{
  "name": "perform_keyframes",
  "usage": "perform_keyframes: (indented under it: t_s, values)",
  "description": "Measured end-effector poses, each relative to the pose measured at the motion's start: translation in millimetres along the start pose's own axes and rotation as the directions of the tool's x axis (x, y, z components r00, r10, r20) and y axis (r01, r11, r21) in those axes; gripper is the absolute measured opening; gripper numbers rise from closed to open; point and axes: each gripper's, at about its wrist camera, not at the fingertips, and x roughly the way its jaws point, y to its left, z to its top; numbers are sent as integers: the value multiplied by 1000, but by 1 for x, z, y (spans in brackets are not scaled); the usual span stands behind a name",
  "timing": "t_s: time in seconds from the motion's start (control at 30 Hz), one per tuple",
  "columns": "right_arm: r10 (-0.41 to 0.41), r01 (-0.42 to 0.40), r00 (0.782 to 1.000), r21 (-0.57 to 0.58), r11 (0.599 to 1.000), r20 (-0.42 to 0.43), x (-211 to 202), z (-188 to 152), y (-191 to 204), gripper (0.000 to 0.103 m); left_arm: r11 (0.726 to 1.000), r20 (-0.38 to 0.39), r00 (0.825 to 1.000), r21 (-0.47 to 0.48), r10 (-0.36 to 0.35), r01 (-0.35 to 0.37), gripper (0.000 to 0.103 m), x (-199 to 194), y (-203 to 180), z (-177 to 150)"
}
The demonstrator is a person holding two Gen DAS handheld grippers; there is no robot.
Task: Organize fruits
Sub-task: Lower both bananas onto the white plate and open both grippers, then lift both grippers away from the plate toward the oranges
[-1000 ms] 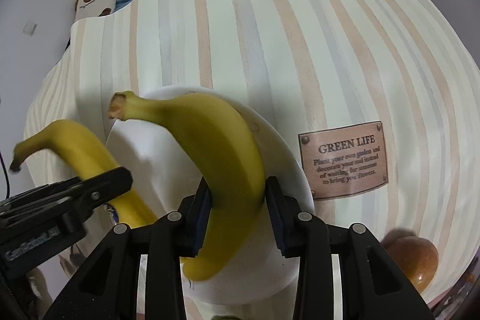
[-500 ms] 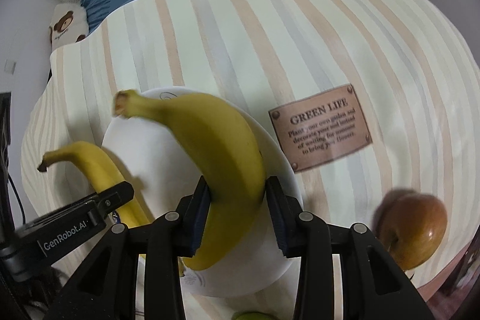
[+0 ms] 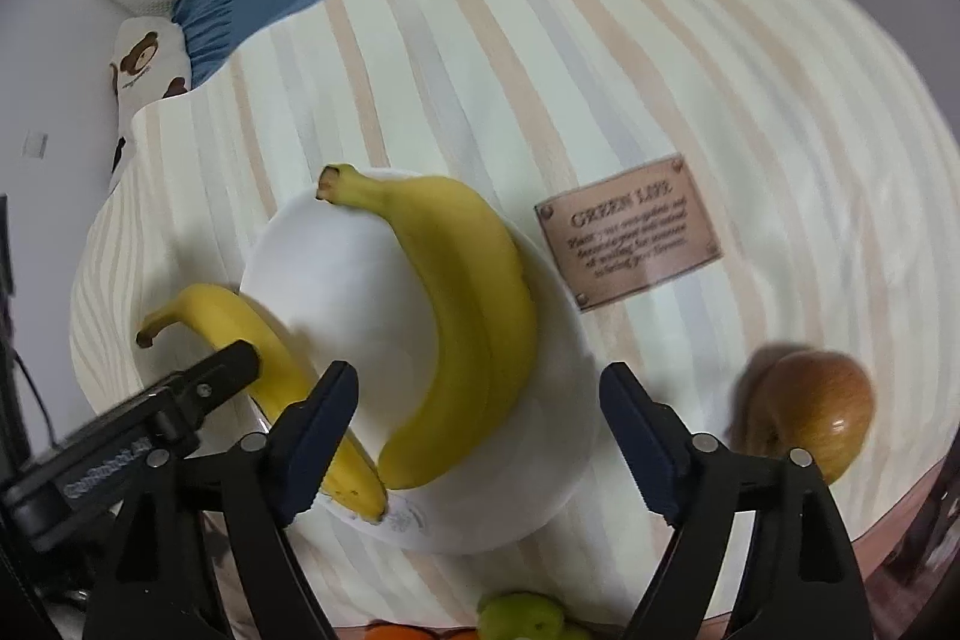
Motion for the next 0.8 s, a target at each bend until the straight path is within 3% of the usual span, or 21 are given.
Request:
perform_keyframes:
  t_s: [0.07, 0.33, 0.8]
  values:
    - [-27, 28, 999, -35, 999, 21, -9, -3, 2, 94, 999, 38, 999, 11, 33, -34, 94, -14, 4, -5]
    - [-98, 111, 991, -153, 982, 88, -46, -22, -2, 94, 998, 124, 991, 15, 56, -58, 94, -46, 3, -42]
    - [-60, 122, 970, -261, 958, 234, -121, -84, 16, 94, 997, 270, 960, 1, 71, -74, 94, -98, -5, -103]
